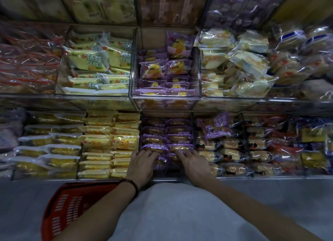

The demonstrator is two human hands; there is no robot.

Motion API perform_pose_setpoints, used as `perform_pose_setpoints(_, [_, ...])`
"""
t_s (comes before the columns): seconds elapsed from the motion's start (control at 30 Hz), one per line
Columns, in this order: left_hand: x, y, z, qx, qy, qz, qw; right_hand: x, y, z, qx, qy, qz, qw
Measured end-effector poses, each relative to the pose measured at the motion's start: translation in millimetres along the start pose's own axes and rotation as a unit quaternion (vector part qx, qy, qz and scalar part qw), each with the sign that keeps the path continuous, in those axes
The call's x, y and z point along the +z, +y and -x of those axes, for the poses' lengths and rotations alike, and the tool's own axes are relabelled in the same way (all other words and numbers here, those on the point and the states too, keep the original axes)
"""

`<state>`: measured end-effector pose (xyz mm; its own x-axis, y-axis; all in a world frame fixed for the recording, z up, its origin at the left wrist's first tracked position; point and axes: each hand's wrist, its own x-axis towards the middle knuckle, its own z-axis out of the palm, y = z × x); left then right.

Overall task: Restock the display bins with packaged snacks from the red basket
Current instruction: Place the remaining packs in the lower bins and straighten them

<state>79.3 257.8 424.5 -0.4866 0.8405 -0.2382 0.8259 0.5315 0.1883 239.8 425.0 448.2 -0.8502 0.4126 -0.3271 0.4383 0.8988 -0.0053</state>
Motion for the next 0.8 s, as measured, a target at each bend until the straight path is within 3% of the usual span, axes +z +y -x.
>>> perform_pose_setpoints(0.43, [-2, 4, -16, 0.004, -0.044, -0.124, 0.991, -24, 10, 9, 0.024, 0.068, -0.053, 0.996])
perform_pose_setpoints(0.57, [-4, 10, -26, -0.004, -0.036, -0.155, 0.987, -22, 17, 8, -0.032, 0.065, -0.005, 0.997])
perform_pose_setpoints(0.8, [-17, 20, -31, -0.024, -0.078, -0.203, 0.976, -26, 6, -5, -0.036, 0.018, 0.076, 0.996])
